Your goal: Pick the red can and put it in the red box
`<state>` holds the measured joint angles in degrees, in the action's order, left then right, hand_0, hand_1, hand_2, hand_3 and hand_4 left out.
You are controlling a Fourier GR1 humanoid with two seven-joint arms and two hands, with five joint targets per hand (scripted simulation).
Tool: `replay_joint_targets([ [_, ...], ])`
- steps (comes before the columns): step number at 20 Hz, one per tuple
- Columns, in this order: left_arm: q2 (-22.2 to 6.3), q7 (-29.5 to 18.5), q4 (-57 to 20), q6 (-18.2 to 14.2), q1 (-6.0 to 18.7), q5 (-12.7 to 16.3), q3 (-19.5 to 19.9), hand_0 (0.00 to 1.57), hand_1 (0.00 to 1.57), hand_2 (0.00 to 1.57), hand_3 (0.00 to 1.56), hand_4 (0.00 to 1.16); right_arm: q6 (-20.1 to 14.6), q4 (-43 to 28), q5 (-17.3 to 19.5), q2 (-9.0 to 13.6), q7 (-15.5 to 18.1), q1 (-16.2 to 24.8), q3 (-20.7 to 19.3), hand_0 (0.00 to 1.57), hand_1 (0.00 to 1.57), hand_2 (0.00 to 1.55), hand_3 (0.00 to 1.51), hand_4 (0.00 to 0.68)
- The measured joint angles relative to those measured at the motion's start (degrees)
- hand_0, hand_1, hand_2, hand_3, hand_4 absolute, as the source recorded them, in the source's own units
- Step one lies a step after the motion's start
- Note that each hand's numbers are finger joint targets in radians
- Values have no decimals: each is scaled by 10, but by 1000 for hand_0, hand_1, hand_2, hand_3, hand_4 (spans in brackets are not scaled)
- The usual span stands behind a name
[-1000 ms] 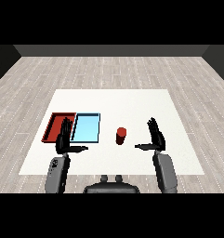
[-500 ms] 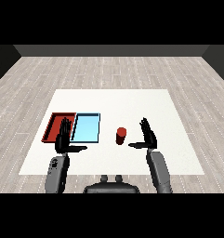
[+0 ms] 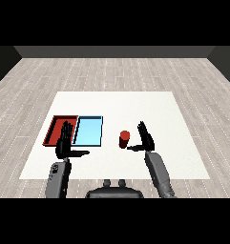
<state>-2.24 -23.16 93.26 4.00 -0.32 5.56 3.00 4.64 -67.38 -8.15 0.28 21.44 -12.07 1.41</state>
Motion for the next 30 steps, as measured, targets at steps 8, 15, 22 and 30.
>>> replay_joint_targets([
  [8, -1, 15, -10, -6, 26, 5, 5, 0, 0, 0, 0, 0, -42, 64, -47, -2, 32, -26, 57, 0, 0, 0, 0, 0],
  [15, 4, 10, -9, -13, 23, -3, -1, 0, 0, 0, 0, 0, -43, 116, -66, -2, 54, -49, 64, 0, 0, 0, 0, 0],
  [22, -4, 7, -6, -9, 19, -2, 5, 0, 0, 0, 0, 0, -29, 180, -87, -2, 70, -94, 62, 0, 0, 0, 0, 0],
  [30, 1, -16, -27, -8, 21, -6, 4, 0, 0, 0, 0, 0, -41, 225, -122, -3, 83, -134, 90, 0, 0, 0, 0, 0],
])
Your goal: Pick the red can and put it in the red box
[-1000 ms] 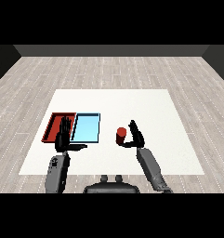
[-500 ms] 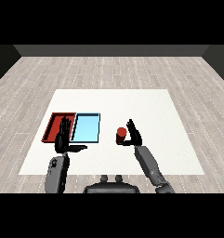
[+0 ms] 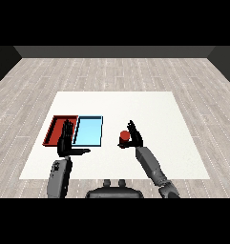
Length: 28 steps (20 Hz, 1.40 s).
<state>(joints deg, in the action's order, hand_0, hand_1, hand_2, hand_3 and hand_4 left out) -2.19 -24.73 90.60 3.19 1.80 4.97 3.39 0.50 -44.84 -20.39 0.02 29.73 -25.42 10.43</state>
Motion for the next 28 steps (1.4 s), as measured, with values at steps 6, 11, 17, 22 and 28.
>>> replay_joint_targets([
  [6, -1, 11, 20, -4, -9, 3, 1, 0, 0, 0, 0, 0, -6, 39, -28, 0, 16, -25, 23, 0, 0, 0, 0, 0],
  [11, -3, 22, 31, -3, -9, 5, 1, 0, 0, 0, 0, 0, -34, 68, -72, 0, 24, -55, 66, 0, 0, 0, 0, 0],
  [17, -2, 23, 38, -3, -19, 3, -3, 0, 0, 0, 0, 0, -87, 91, -101, 0, 30, -64, 98, 1262, 1262, 1324, 1280, 269],
  [22, -4, 21, 31, -5, -13, 2, 3, 0, 0, 0, 0, 0, -167, 116, -132, 0, 32, -90, 130, 1486, 1486, 1464, 1418, 611],
  [28, -1, 6, 16, -2, -12, 1, 1, 0, 0, 0, 0, 0, -204, 109, -122, 0, 29, -92, 145, 1476, 1476, 1444, 1389, 598],
])
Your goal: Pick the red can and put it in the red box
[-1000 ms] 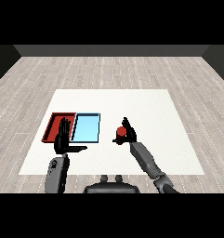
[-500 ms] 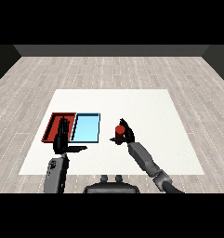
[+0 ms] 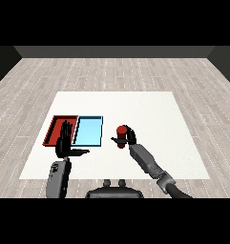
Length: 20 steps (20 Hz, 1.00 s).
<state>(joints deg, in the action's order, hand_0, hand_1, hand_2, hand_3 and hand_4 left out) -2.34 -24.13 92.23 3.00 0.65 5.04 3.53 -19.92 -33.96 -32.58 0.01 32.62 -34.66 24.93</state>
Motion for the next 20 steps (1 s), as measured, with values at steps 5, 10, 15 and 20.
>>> replay_joint_targets([
  [5, 7, 7, 17, -1, -12, -2, -13, 0, 0, 0, 0, 0, -17, -19, 19, 2, -12, -4, 5, 1438, 1438, 1437, 1373, 607],
  [10, 1, 10, 7, 7, -2, -1, -14, 0, 0, 0, 0, 0, -32, -105, 56, 23, -40, 16, 8, 1418, 1418, 1432, 1372, 619],
  [15, 10, 13, 6, 3, 0, -19, -35, 0, 0, 0, 0, 0, -51, -194, 99, 37, -60, 46, 11, 1445, 1445, 1432, 1377, 630],
  [20, 15, 47, 12, -9, 22, -24, -58, 0, 0, 0, 0, 0, -73, -303, 135, 48, -99, 74, 18, 1454, 1454, 1433, 1386, 655],
])
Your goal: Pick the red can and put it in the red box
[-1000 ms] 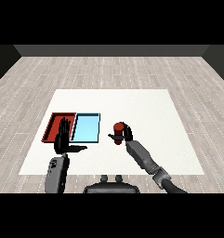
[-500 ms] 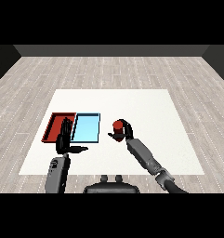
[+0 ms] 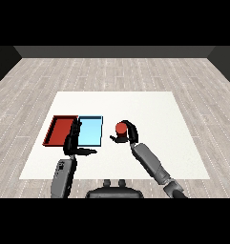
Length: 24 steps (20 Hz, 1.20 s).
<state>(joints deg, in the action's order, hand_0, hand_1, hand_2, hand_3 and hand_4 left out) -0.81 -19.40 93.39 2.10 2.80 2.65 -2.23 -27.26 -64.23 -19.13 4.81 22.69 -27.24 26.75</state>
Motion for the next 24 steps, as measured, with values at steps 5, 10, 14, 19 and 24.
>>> replay_joint_targets([
  [5, 5, 27, -7, -18, 2, -3, -38, 0, 0, 0, 0, 0, 4, -72, 28, 8, -36, 19, -13, 1448, 1448, 1433, 1388, 653],
  [10, 7, 54, -12, -61, 19, -3, -83, 0, 0, 0, 0, 0, 4, -112, 68, -8, -71, 30, -25, 1448, 1448, 1431, 1385, 654],
  [14, 8, 53, -27, -85, 25, 6, -121, 0, 0, 0, 0, 0, 8, -114, 79, -30, -66, 35, -35, 1446, 1446, 1426, 1379, 647],
  [19, 8, 43, -82, -115, 60, 24, -160, 0, 0, 0, 0, 0, 9, -132, 87, -40, -71, 48, -36, 1458, 1458, 1443, 1397, 659],
  [24, 8, 33, -129, -128, 82, 46, -179, 0, 0, 0, 0, 0, -11, -99, 67, -46, -47, 30, -15, 1458, 1458, 1449, 1384, 634],
])
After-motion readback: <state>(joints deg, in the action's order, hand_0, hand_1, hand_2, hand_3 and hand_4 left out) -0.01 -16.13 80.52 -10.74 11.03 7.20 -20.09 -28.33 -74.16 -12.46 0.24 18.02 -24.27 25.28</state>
